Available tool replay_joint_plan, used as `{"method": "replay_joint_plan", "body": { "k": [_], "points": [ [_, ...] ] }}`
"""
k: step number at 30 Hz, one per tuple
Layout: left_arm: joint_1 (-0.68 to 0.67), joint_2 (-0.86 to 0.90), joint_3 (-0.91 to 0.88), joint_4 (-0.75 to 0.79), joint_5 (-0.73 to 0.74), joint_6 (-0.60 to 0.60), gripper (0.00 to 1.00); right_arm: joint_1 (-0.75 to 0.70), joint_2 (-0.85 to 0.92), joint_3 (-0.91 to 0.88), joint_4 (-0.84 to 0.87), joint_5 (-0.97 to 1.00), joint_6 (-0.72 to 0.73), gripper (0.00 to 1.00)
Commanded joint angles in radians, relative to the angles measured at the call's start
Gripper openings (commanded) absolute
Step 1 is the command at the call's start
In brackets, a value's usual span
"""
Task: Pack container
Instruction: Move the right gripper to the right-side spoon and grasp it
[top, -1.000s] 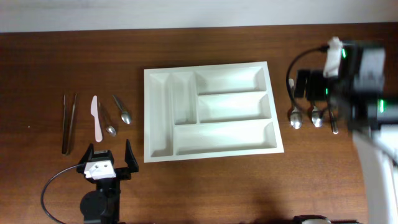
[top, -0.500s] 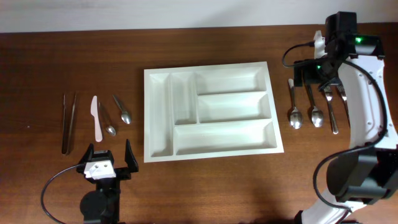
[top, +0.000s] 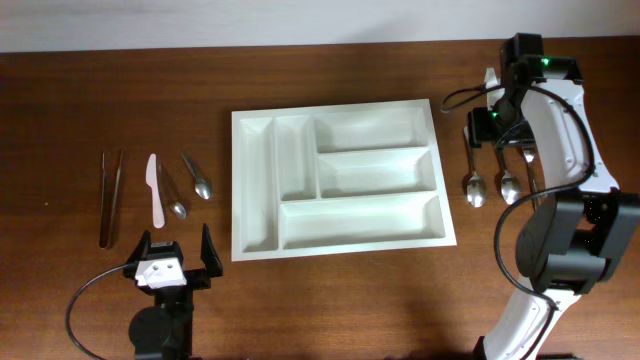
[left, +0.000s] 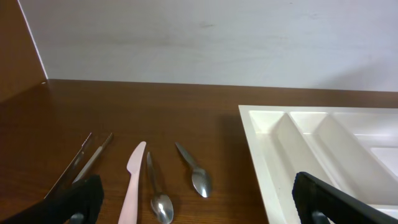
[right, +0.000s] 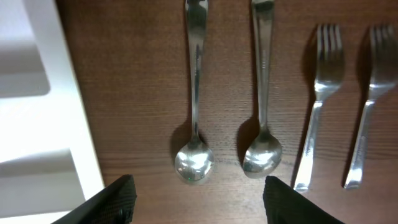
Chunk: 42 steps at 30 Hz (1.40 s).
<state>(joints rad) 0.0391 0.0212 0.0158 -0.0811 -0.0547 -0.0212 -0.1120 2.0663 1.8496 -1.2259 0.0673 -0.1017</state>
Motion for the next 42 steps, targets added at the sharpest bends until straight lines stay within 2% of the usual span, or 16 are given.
{"method": "replay_joint_plan", "body": {
  "k": [1, 4, 11, 19, 23, 28, 36, 38, 42],
  "points": [
    [0.003, -0.008, -0.006, 0.002, 0.014, 0.015, 0.99, -0.001, 0.04, 0.003, 0.003, 0.008, 0.0, 0.65],
    [0.003, -0.008, -0.006, 0.002, 0.014, 0.015, 0.99, -0.005, 0.076, -0.001, 0.008, -0.007, 0.001, 0.62],
    [0.003, -0.008, -0.006, 0.002, 0.014, 0.015, 0.99, -0.014, 0.11, -0.024, 0.056, -0.034, 0.0, 0.61],
    [0.003, -0.008, -0.006, 0.002, 0.014, 0.015, 0.99, -0.015, 0.12, -0.158, 0.176, -0.034, -0.02, 0.61],
    [0.003, -0.008, -0.006, 0.002, 0.014, 0.015, 0.99, -0.015, 0.12, -0.244, 0.238, -0.033, -0.077, 0.52],
    [0.003, -0.008, -0.006, 0.002, 0.014, 0.015, 0.99, -0.015, 0.12, -0.319, 0.308, -0.033, -0.085, 0.52],
    [0.003, -0.008, -0.006, 0.002, 0.014, 0.015, 0.99, -0.015, 0.12, -0.335, 0.348, -0.031, -0.082, 0.47],
    [0.003, -0.008, -0.006, 0.002, 0.014, 0.015, 0.99, -0.018, 0.12, -0.335, 0.348, -0.03, -0.081, 0.44],
    [0.003, -0.008, -0.006, 0.002, 0.014, 0.015, 0.99, -0.045, 0.12, -0.335, 0.344, -0.029, -0.061, 0.31]
  ]
}}
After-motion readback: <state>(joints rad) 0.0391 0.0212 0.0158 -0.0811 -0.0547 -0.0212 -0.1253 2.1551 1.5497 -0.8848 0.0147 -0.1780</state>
